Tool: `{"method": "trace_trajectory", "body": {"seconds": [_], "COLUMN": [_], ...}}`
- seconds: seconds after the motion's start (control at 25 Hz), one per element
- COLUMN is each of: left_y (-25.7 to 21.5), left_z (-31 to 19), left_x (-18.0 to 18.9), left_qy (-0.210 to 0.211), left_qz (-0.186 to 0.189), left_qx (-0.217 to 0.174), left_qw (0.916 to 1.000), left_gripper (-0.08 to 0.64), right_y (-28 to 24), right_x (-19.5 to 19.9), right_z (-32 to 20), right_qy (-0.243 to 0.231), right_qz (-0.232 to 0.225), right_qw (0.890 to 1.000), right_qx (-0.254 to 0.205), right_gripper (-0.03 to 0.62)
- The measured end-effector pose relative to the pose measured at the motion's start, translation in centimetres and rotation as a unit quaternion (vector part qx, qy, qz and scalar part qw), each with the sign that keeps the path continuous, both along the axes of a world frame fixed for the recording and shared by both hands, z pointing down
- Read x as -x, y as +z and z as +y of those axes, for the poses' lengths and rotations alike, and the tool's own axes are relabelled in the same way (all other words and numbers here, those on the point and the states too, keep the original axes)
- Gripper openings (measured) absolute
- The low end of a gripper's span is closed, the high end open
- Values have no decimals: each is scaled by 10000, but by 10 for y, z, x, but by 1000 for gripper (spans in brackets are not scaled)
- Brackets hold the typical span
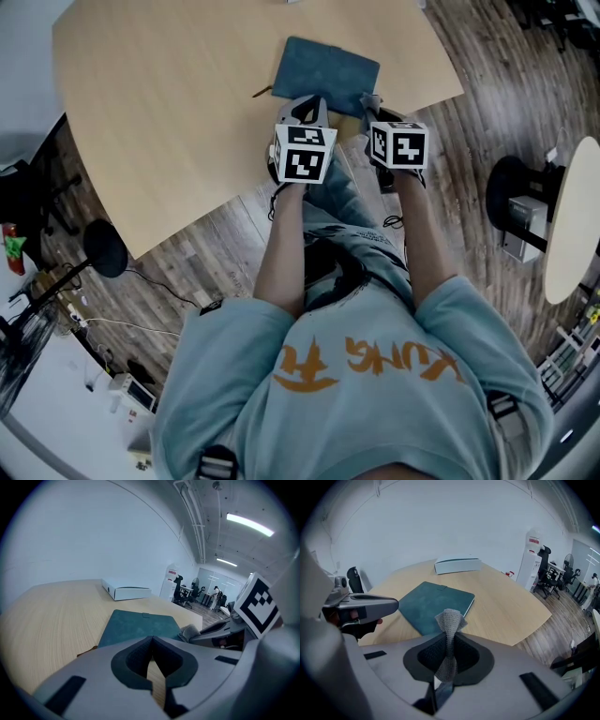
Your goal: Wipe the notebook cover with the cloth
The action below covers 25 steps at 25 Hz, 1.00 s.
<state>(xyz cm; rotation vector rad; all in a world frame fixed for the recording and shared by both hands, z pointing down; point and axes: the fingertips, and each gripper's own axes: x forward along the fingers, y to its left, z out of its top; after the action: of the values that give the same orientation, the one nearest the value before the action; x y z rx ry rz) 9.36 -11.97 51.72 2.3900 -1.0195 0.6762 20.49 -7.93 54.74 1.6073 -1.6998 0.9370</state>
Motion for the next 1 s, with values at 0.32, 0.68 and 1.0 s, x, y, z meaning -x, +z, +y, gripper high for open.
{"method": "trace_trajectory", "body": {"seconds": [0.32,0.68,1.0], "left_y": [-3,1,8], "left_z": [-7,-32,-55], "left_x": [15,77,115], "left_qy": [-365,-1244,-1851], "left_qz": [179,264,399], "left_qx": [49,195,422], "left_qw": [9992,9917,9810], "left_gripper": [17,17,17], "right_y": [-10,-19,-14], "right_x": [13,66,109], "right_z": [-16,-54,-89], "right_qy": [-218,-899,-1435], "right_qz": [50,-11,-68], "right_qw": [9996,9957,9895], "right_qx": [-189,-233,-161], "right_gripper": [29,29,29]}}
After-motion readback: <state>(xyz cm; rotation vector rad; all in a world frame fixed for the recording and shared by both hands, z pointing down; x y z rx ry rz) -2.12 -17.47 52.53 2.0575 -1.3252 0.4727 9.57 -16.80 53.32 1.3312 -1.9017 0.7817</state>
